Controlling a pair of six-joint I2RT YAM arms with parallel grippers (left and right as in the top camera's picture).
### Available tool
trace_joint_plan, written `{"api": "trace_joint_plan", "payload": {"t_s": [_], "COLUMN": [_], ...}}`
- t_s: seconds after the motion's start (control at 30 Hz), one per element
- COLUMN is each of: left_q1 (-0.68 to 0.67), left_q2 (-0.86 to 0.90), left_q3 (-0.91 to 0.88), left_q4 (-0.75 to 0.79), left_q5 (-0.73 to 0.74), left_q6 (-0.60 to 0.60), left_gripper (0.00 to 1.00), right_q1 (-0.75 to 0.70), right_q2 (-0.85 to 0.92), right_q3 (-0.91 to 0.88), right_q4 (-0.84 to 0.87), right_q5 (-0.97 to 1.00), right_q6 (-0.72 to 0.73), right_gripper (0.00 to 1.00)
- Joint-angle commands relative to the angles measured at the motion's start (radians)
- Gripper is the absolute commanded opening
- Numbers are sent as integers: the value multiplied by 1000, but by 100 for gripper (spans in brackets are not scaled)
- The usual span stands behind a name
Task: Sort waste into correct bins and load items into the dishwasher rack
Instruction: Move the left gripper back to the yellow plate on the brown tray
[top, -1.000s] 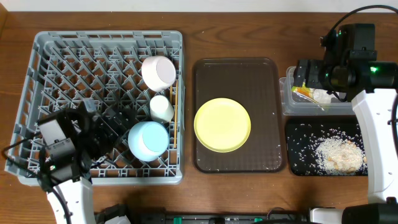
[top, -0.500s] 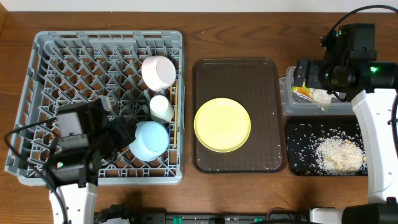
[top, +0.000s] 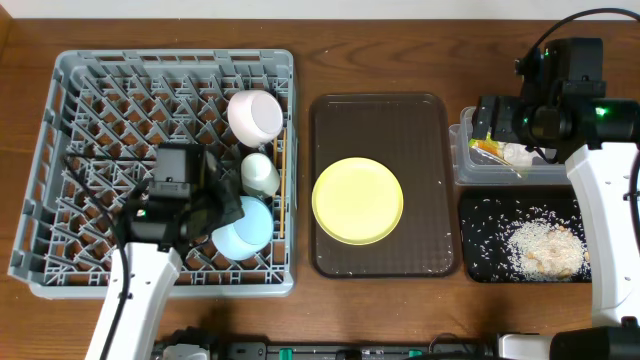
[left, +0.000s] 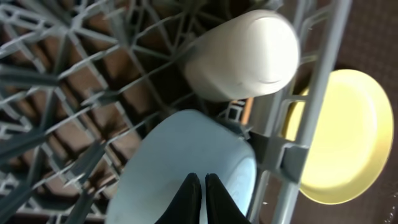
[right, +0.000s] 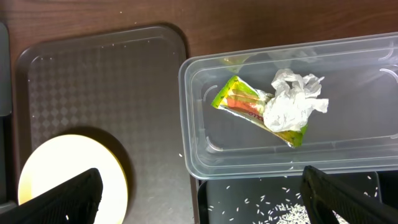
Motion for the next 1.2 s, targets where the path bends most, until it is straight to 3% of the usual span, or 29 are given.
{"api": "trace_joint_plan", "payload": {"t_s": [0.0,0.17,0.37,0.53,0.73,0.93,1.17], "left_q1": [-42,-45,-45,-45,-128,-317,-522], "left_q2": [7,-45,-139,-179,-161,-7,349], "left_q3": [-12,21,36,36,37,143,381], "left_q4": [-13,-12,-13,-21,69,66,25], "left_q5": [92,91,72,76,178,32,-174], "left_q6": [-13,-15,-16,-37,-61,-110,-98], "left_gripper": [9,16,17,39,53,53,54], "right_q1": [7,7,7,7,7,7,7], "right_q2": [2,2,2,2,2,2,2], "right_q3": [5,5,5,5,5,5,5], "right_q4": [-2,-2,-2,-2,-2,-2,-2], "right_q5": [2,2,2,2,2,2,2], "right_q6": [-11,-11,-11,-11,-10,-11,-11], "right_gripper": [99,99,99,99,99,99,99]}}
